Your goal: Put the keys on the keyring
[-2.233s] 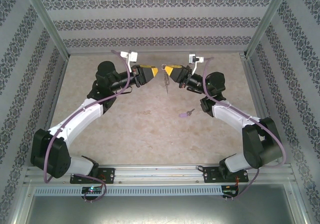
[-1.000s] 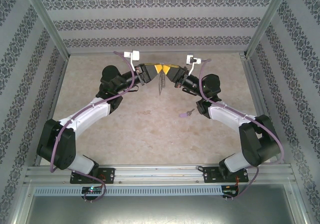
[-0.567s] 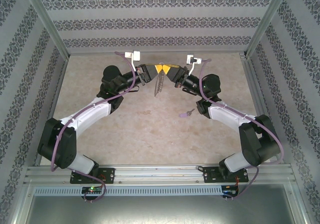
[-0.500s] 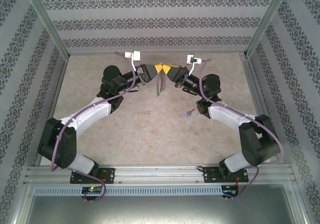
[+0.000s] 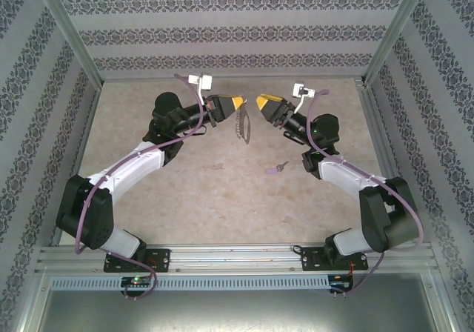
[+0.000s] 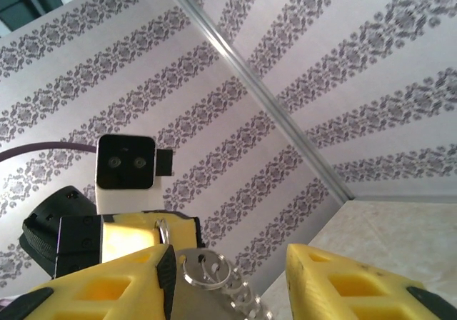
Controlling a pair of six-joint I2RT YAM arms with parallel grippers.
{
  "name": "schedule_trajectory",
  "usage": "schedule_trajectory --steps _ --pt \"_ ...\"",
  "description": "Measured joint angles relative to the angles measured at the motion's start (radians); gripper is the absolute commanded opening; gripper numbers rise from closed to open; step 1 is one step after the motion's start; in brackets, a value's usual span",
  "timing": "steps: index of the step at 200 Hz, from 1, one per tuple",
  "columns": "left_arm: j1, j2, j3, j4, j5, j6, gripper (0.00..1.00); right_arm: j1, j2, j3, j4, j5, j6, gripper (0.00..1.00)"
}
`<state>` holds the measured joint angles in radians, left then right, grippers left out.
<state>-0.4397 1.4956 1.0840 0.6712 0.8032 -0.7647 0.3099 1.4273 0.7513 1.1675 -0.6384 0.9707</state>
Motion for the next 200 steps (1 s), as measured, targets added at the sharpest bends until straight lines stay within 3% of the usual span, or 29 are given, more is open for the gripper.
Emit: schedule_trajectory --steps 108,200 --pt "0.000 0.000 0.200 -0.575 0.168 0.441 0.00 -0.051 -0.024 -0.001 -0.034 -0.280 -0.005 0.43" --pt "0.000 0.034 0.219 -0.666 0.203 0.515 0.00 -0.021 0.010 0.001 -0.034 -0.349 -0.008 0.36"
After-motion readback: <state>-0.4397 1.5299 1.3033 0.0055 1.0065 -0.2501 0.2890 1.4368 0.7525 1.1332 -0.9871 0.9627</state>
